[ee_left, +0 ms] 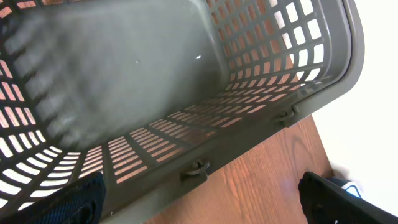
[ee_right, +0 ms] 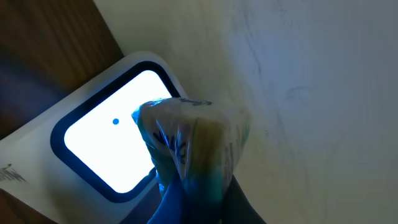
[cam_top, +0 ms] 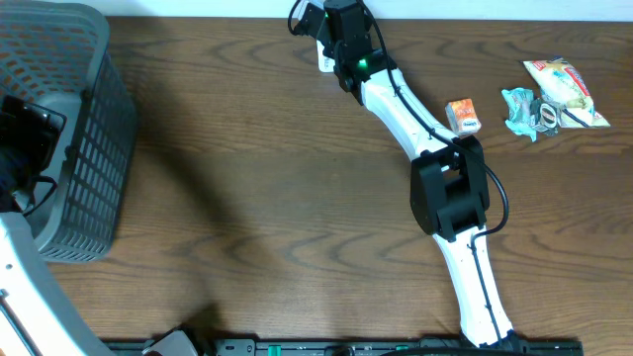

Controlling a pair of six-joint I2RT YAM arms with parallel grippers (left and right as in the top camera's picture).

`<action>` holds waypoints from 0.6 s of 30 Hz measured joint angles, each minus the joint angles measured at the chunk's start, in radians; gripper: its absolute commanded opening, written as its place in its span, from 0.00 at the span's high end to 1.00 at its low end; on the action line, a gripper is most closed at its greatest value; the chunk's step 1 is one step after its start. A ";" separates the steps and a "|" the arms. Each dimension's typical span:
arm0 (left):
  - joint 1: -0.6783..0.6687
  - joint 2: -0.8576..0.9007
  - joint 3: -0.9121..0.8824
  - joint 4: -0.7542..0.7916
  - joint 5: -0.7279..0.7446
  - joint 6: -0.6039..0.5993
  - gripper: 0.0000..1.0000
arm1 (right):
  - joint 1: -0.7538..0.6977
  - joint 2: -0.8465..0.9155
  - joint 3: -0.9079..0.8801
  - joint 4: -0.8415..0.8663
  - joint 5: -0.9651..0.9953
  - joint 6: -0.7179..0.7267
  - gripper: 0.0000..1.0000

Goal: Scan the item barcode
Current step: 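Hold the teal pack's barcode against the white scanner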

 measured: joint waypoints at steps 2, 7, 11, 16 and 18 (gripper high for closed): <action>0.000 0.000 0.000 0.000 0.000 0.000 0.03 | 0.000 0.000 0.000 -0.011 0.000 -0.001 0.99; 0.000 0.000 0.000 0.000 0.000 0.000 0.03 | 0.000 0.000 0.000 -0.014 0.000 -0.001 0.99; 0.000 0.000 0.000 0.000 0.000 0.000 0.02 | 0.000 0.000 0.000 -0.015 0.000 -0.003 0.99; 0.000 0.000 0.000 0.000 0.000 0.000 0.02 | 0.001 0.000 0.000 -0.014 0.000 -0.002 0.99; 0.000 0.000 0.000 0.000 0.000 0.000 0.03 | 0.001 0.000 0.000 -0.006 0.002 0.012 0.99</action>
